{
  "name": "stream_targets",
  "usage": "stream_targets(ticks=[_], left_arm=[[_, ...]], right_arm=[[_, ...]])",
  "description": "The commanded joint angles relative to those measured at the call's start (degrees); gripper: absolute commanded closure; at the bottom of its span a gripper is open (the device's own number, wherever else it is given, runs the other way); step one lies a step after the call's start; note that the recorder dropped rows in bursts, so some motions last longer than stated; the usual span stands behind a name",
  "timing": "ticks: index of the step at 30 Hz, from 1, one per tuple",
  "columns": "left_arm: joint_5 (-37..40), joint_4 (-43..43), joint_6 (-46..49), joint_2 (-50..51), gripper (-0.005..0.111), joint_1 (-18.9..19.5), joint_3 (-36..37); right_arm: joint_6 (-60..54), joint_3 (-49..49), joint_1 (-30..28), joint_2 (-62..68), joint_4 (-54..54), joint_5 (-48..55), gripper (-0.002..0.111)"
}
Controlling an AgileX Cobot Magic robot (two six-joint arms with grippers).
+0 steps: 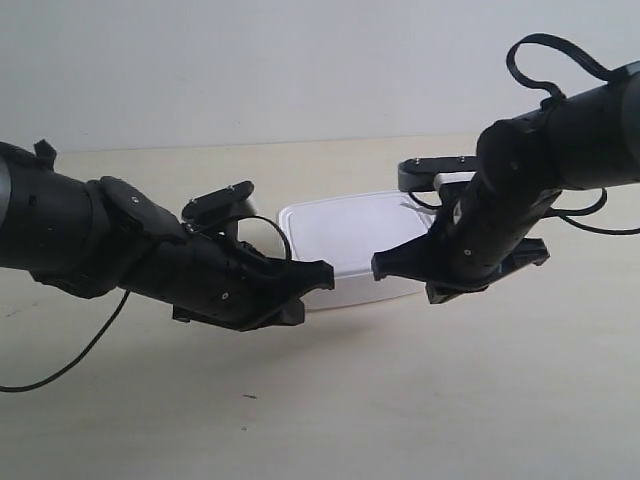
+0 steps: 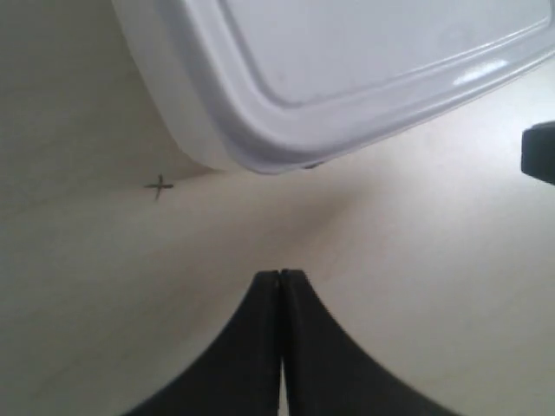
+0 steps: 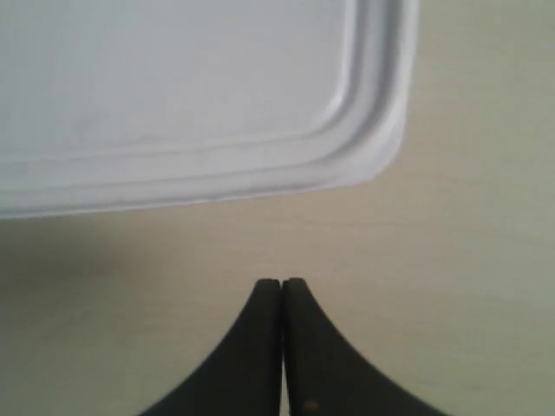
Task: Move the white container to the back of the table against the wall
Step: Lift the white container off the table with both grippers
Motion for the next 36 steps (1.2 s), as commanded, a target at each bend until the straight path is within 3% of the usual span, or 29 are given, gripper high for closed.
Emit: stream_targets(ticks=[1,24,36], left_arm=[[-1.4,-0.7,0.7,0.8,0.107,-0.6,-1.9],[-6.3,-1.2,3.3,6.6,0.107,-0.4,-7.5],[-7.0,0.0,3.3,9.0,0.107,-0.3,-9.4]], right_arm=[[-2.9,0.2,-1.8,-0.8,3.6,-1.7,0.108],[-5.2,0.2,-1.8,4.2,9.9,-12.1,0.108],[-6.3,-1.9,-1.8,6.7,11.3,-12.6,0.108]])
